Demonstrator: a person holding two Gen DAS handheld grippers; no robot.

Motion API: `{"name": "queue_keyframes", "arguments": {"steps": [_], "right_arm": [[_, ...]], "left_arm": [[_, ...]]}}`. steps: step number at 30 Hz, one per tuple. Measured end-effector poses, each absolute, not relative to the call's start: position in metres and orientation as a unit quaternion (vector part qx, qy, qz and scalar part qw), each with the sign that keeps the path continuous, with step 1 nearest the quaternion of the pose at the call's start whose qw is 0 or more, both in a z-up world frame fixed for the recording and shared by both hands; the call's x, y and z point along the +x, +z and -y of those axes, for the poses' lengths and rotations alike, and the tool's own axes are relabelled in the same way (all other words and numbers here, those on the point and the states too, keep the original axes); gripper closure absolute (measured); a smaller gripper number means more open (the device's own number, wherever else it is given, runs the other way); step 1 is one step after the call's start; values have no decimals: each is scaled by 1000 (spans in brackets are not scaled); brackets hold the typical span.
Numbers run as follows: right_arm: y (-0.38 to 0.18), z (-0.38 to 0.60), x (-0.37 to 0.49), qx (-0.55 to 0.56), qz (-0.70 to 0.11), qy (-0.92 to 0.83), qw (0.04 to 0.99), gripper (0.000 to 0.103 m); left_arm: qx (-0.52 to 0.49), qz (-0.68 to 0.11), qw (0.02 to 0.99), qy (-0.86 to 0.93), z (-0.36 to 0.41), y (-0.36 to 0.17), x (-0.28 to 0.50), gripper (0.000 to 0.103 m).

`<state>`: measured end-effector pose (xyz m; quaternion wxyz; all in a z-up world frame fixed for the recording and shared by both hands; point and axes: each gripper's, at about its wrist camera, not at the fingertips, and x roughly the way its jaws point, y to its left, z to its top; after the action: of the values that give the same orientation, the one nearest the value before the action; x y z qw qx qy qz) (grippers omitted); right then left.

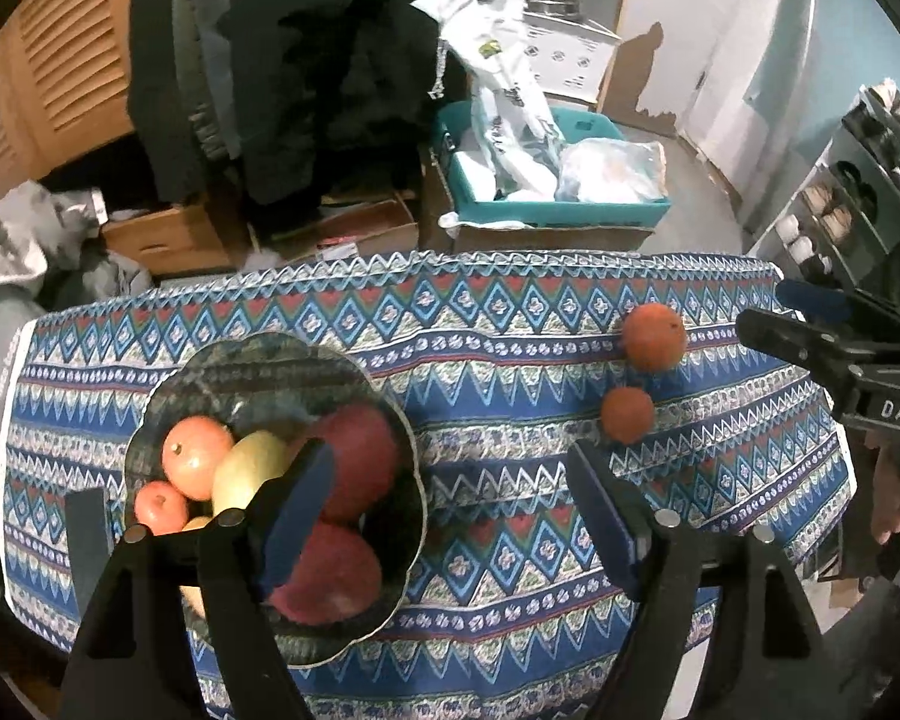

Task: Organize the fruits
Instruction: 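Move both tools back toward the remaining oranges on the cloth, then grasp the larger orange with the right tool while the left tool grasps the smaller orange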

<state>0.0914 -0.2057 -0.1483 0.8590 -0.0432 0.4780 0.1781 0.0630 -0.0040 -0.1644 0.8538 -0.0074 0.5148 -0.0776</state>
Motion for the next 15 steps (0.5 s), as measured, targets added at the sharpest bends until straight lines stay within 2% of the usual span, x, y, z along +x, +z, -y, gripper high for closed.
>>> {"name": "queue_keyframes", "arguments": {"steps": [15], "right_arm": [[-208,249,153,-21,-544,138,827,18]], "left_arm": [[-13,-541,835,-98,42,-199,116,21]]}}
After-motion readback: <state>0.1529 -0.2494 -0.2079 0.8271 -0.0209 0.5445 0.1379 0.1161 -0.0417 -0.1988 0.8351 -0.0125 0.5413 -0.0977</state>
